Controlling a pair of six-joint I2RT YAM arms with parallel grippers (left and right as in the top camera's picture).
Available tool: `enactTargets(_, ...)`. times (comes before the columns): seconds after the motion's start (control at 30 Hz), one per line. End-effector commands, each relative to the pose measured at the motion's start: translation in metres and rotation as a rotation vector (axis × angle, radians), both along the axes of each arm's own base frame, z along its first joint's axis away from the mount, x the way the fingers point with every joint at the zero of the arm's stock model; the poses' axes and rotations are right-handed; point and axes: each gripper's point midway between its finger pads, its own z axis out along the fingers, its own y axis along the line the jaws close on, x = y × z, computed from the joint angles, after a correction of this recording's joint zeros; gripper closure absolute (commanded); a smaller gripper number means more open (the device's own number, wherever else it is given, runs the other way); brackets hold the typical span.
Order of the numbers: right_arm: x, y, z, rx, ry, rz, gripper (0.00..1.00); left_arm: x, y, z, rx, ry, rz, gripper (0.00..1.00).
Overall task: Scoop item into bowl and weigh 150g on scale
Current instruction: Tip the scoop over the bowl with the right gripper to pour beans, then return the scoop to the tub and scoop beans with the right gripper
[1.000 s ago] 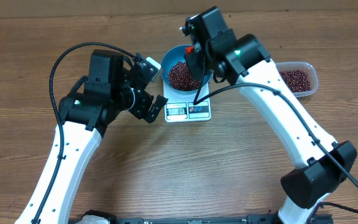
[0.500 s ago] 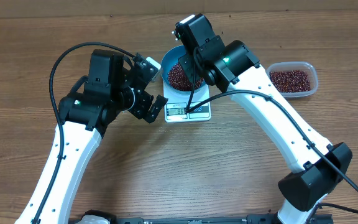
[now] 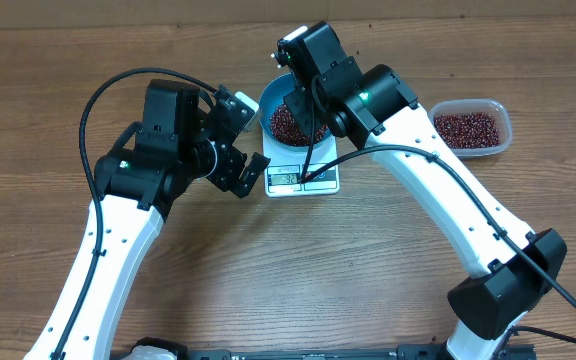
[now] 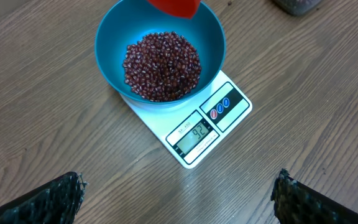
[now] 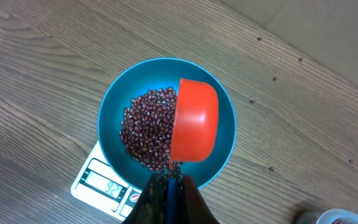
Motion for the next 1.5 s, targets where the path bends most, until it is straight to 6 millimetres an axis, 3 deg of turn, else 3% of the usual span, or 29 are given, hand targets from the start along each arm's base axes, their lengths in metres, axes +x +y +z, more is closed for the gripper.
enactTargets(0.0, 0.003, -0.002, 0.011, -0.011, -0.037, 0.007, 0.96, 0.001, 0.0, -0.003, -0.008, 0.01, 0.004, 0.0)
enactTargets(0.2, 0.004, -0.002, 0.017, 0.024, -0.031, 0.011, 0.96, 0.001, 0.0, -0.003, -0.008, 0.01, 0.004, 0.0)
enactTargets(0.4, 0.004, -0.027, 0.05, 0.153, -0.018, 0.009, 0.96, 0.001, 0.0, -0.003, -0.008, 0.01, 0.004, 0.0)
enactTargets(0.53, 0.006, -0.072, 0.073, 0.217, -0.025, -0.06, 0.96, 0.001, 0.0, -0.003, -0.008, 0.01, 0.004, 0.0)
enactTargets(0.73, 0.006, -0.177, 0.088, 0.261, -0.016, -0.3, 0.96, 0.001, 0.0, -0.003, -0.008, 0.01, 0.004, 0.0)
enactTargets(0.87, 0.0, -0.237, 0.073, 0.295, 0.059, -0.439, 0.96, 0.001, 0.0, -0.003, -0.008, 0.01, 0.004, 0.0)
enactTargets(1.0, -0.002, -0.274, 0.053, 0.34, 0.138, -0.527, 0.96, 0.001, 0.0, -0.003, -0.008, 0.01, 0.004, 0.0)
enactTargets(1.17, 0.003, -0.296, 0.021, 0.361, 0.225, -0.586, 0.96, 0.001, 0.0, -0.003, -0.008, 0.01, 0.004, 0.0)
enactTargets(1.47, 0.008, -0.316, -0.039, 0.266, 0.35, -0.672, 0.96, 0.001, 0.0, -0.003, -0.008, 0.01, 0.004, 0.0)
